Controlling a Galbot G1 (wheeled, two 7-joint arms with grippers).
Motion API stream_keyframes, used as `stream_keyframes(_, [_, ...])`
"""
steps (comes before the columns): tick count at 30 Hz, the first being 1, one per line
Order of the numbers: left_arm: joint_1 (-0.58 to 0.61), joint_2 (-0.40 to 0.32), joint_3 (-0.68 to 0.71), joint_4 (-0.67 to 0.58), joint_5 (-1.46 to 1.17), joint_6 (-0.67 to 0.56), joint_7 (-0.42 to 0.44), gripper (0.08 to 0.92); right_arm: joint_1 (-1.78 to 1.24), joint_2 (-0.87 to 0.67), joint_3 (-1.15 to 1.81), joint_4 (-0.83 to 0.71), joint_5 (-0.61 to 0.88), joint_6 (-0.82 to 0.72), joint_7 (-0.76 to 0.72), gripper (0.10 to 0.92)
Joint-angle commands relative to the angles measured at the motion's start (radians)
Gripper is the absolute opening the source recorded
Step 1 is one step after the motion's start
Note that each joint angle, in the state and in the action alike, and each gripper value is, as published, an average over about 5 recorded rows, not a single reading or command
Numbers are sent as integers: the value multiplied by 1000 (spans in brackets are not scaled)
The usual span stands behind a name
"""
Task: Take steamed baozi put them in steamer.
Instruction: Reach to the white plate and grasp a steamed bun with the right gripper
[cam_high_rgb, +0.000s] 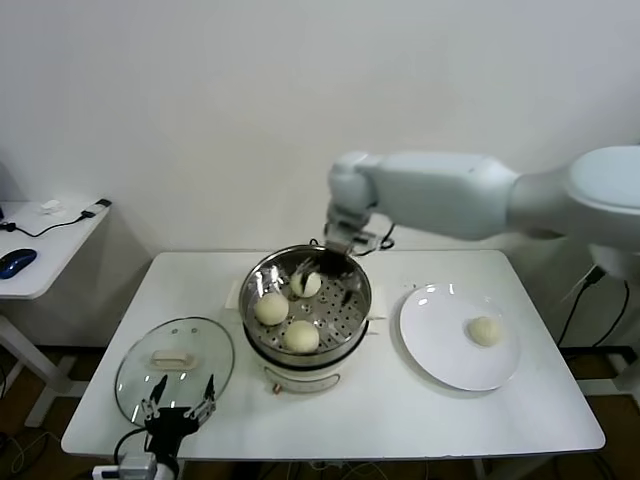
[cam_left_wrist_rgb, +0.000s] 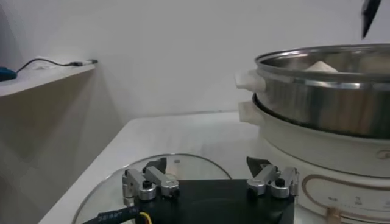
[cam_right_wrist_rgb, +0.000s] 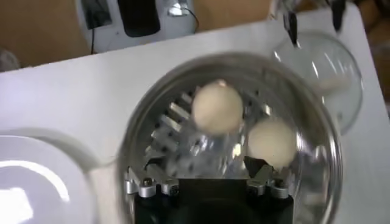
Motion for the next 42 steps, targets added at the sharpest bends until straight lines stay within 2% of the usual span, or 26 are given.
stream_keyframes(1, [0,3,1,-1,2,0,1,823,147,-360,-158,5,155,-371,-27,823])
stream_keyframes(8, [1,9,-5,2,0,-2,1,823,-10,-552,-130,14,-3,-516,41,823])
stream_keyframes(14, [7,12,-10,2,1,-1,1,823,-212,-598,6,-22,-111,-555,79,823])
stream_keyframes(28, [12,9,-8,21,9,-6,2,823,-508,-529,247,-167,-235,-568,116,823])
stream_keyframes(42, [13,11,-10,32,10,-9,1,823,-609,-429,356,-289,-265,-560,137,823])
